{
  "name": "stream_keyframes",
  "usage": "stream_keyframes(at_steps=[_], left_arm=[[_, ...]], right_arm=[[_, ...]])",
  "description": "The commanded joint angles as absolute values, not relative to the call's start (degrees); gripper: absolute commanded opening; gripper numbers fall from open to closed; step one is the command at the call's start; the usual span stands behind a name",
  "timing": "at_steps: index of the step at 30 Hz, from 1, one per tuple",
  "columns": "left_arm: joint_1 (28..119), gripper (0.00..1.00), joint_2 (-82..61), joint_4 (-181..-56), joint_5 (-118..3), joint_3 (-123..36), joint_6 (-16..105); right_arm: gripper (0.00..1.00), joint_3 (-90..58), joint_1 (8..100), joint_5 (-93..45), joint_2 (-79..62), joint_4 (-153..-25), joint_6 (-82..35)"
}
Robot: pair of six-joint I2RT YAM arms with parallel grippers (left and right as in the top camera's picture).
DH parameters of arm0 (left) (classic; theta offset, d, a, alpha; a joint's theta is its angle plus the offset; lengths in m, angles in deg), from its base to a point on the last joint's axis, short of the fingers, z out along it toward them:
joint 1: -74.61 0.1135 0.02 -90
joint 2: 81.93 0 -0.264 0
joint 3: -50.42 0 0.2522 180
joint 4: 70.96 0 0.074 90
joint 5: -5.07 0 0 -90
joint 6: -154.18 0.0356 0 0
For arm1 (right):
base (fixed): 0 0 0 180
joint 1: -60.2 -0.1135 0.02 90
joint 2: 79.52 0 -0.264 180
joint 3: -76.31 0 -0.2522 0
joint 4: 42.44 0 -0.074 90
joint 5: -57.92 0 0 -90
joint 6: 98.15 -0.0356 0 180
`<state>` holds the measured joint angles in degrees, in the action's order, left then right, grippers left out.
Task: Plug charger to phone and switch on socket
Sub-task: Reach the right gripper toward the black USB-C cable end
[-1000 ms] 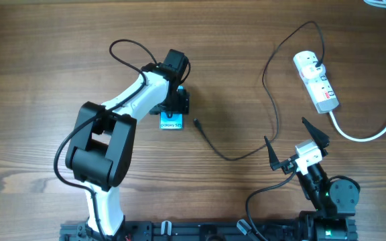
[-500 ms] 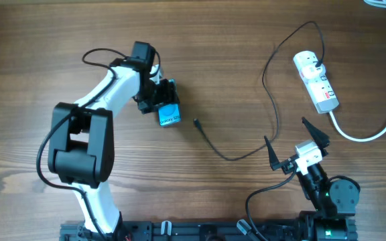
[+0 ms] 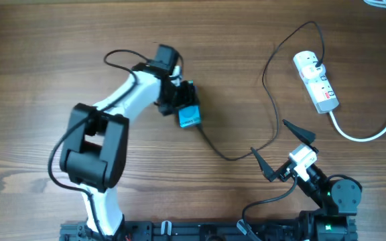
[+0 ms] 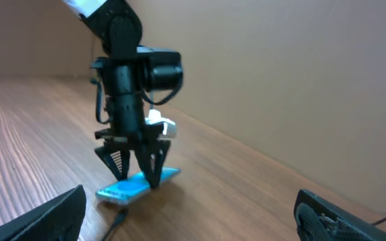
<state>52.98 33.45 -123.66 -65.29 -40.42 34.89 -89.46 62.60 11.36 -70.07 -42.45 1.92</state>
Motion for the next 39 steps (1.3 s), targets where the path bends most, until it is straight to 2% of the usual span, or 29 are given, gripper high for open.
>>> stream_keyframes(at_steps=[1, 5, 7, 9, 15, 18, 22, 26, 28, 31, 34, 39], left_arm=[[47.0, 0.76, 31.3, -123.6, -74.9, -40.2, 28.9], [43.9, 0.78, 31.3, -123.2, -78.6, -40.2, 27.2], [44.3, 0.9, 31.3, -123.1, -78.6, -40.2, 27.2], [44.4, 0.94, 31.3, -122.6, -80.0, -40.2, 26.1], [44.0, 0.89, 32.5, -118.9, -82.5, -40.2, 25.7], [43.1, 0.9, 35.8, -119.0, -82.5, -40.2, 25.7], [43.2, 0.84, 36.6, -119.3, -82.5, -40.2, 25.8], [43.3, 0.81, 36.6, -122.7, -82.5, -40.2, 26.4], [43.3, 0.79, 36.6, -122.8, -82.5, -40.2, 26.4], [43.3, 0.82, 36.9, -123.5, -82.5, -40.2, 26.4], [43.2, 0.9, 37.1, -120.8, -82.0, -40.2, 26.4], [42.9, 0.88, 39.4, -120.4, -81.2, -40.2, 26.3]], right_arm=[[1.0, -88.2, 62.6, 13.0, -68.5, -41.9, 0.7], [1.0, -88.2, 62.6, 13.5, -68.5, -41.9, 0.7], [1.0, -88.1, 62.6, 15.6, -68.5, -41.9, -0.8], [1.0, -87.1, 62.6, 15.3, -67.9, -41.9, -4.0], [1.0, -76.7, 62.6, 15.3, -52.2, -42.0, -6.9], [1.0, -76.1, 62.6, 20.5, -41.1, -39.6, -6.8], [1.0, -76.1, 62.6, 23.8, -28.8, -36.0, -8.4], [1.0, -76.1, 62.6, 26.2, -20.4, -31.3, -30.1], [1.0, -76.1, 62.6, 25.6, -16.2, -29.6, -31.9], [1.0, -76.1, 62.6, 28.5, -12.0, -29.7, -32.5], [1.0, -76.1, 62.6, 28.4, -10.7, -29.7, -32.5], [1.0, -76.1, 62.6, 28.4, -10.7, -29.7, -32.7]])
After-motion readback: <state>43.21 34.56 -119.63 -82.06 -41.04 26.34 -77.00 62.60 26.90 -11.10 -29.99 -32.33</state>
